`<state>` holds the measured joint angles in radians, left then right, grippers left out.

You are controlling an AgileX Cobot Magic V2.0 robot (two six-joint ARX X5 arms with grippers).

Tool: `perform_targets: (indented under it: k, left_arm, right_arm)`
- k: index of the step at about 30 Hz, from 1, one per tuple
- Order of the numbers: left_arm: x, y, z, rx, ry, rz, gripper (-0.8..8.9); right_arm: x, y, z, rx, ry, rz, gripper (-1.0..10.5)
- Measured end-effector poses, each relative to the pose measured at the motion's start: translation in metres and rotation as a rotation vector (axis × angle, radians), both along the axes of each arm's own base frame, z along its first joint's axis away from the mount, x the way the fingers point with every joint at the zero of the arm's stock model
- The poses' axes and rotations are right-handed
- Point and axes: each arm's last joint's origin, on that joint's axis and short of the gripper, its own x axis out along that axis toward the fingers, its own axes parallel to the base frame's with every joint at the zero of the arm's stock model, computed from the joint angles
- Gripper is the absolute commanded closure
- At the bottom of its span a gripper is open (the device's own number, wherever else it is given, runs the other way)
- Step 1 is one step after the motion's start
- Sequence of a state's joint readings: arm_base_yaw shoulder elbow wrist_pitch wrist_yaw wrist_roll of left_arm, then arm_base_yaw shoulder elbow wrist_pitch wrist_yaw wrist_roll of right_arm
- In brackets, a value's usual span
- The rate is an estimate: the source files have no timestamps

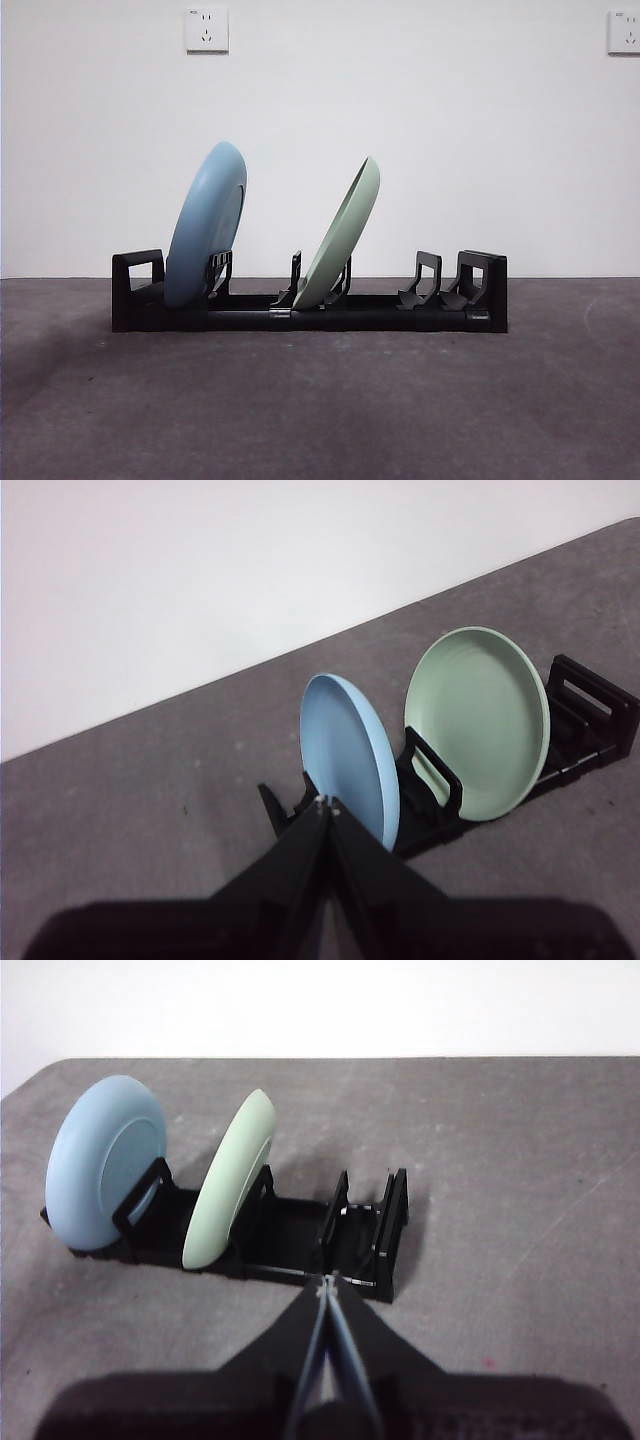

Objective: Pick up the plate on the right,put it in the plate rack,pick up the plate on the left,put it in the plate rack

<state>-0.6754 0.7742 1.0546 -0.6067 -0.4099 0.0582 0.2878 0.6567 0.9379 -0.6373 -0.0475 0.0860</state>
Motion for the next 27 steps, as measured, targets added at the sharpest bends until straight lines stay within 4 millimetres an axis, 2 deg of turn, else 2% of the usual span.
perform_targets:
  k: [4,11,17,20,23,25,27]
  left_arm:
    - [-0.003,0.002,-0.006,0.026,0.055,0.008,8.17]
    - [0.009,-0.007,-0.014,0.065,0.114,0.01,8.17]
    - [0.01,-0.008,-0.016,0.073,0.125,0.009,8.17]
    - [0.002,0.001,-0.013,0.06,0.118,0.015,8.17]
    - [-0.009,0.018,-0.007,-0.037,0.073,0.019,8.17]
    - [-0.013,0.029,-0.012,-0.103,0.035,0.023,8.17]
    - [-0.018,0.039,-0.026,-0.156,-0.017,0.04,8.17]
  right_arm:
    - [0.001,0.0,-0.001,-0.001,0.005,0.0,9.5]
    - [0.001,0.0,-0.001,-0.003,0.012,0.0,9.5]
    - [0.001,0.0,-0.001,-0.003,0.012,0.0,9.5]
    - [0.001,0.0,-0.001,-0.003,0.012,0.0,9.5]
    - [0.001,0.0,-0.001,-0.004,0.012,0.0,9.5]
    - [0.001,0.0,-0.001,-0.004,0.012,0.0,9.5]
    - [0.001,0.0,-0.001,-0.003,0.012,0.0,9.5]
